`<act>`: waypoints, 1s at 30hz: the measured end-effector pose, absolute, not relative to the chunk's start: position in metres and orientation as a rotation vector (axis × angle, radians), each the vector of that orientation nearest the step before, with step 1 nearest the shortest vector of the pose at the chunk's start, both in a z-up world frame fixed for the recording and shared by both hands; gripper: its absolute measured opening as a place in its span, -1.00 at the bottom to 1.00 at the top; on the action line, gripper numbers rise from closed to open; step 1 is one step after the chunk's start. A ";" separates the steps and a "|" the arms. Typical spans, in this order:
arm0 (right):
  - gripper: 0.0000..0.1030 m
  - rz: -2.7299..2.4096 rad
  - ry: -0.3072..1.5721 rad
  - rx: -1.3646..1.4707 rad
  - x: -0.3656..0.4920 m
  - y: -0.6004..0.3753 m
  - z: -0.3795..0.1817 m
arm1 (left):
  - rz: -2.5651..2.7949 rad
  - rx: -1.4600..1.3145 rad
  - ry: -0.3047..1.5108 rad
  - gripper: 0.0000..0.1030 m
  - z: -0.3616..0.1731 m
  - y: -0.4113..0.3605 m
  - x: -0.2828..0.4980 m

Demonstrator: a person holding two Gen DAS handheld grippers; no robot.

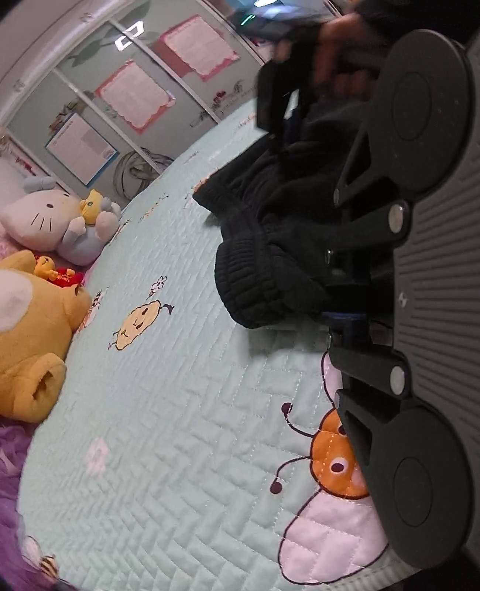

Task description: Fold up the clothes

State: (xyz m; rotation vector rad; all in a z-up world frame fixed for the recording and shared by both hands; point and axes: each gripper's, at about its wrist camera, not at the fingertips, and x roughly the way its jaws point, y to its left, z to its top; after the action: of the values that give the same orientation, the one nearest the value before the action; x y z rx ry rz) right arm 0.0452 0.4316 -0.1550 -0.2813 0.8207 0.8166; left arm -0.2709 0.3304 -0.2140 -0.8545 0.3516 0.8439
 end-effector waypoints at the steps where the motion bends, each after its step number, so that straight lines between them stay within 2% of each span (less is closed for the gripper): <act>1: -0.34 0.812 0.820 -0.280 0.053 0.437 -0.155 | 0.851 -0.836 0.356 -0.74 -0.213 0.329 -0.269; 8: -0.36 0.760 0.797 -0.237 0.100 0.473 -0.130 | 0.873 -0.801 0.368 -0.64 -0.218 0.334 -0.263; 11: -0.33 0.787 0.710 -0.193 0.088 0.438 -0.104 | 0.871 -0.808 0.359 -0.62 -0.216 0.334 -0.264; 17: -0.30 0.889 0.791 -0.085 0.052 0.376 -0.109 | 0.885 -0.762 0.322 -0.58 -0.207 0.326 -0.265; 21: -0.31 0.984 0.836 -0.165 0.023 0.435 -0.133 | 0.909 -0.654 0.271 -0.47 -0.196 0.313 -0.263; 25: -0.27 0.849 0.831 -0.232 0.066 0.520 -0.151 | 0.971 -0.581 0.219 -0.45 -0.190 0.308 -0.263; 27: -0.40 0.781 0.835 -0.203 0.095 0.540 -0.146 | 0.992 -0.601 0.218 -0.45 -0.192 0.315 -0.264; 30: -0.37 0.808 0.755 -0.134 0.096 0.524 -0.117 | 0.993 -0.656 0.219 -0.45 -0.194 0.322 -0.267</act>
State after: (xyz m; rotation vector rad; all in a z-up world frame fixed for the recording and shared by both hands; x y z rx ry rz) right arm 0.0956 0.5244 -0.1170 -0.1343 0.7549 0.8085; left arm -0.2673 0.3219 -0.1938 -0.6560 0.2190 0.9930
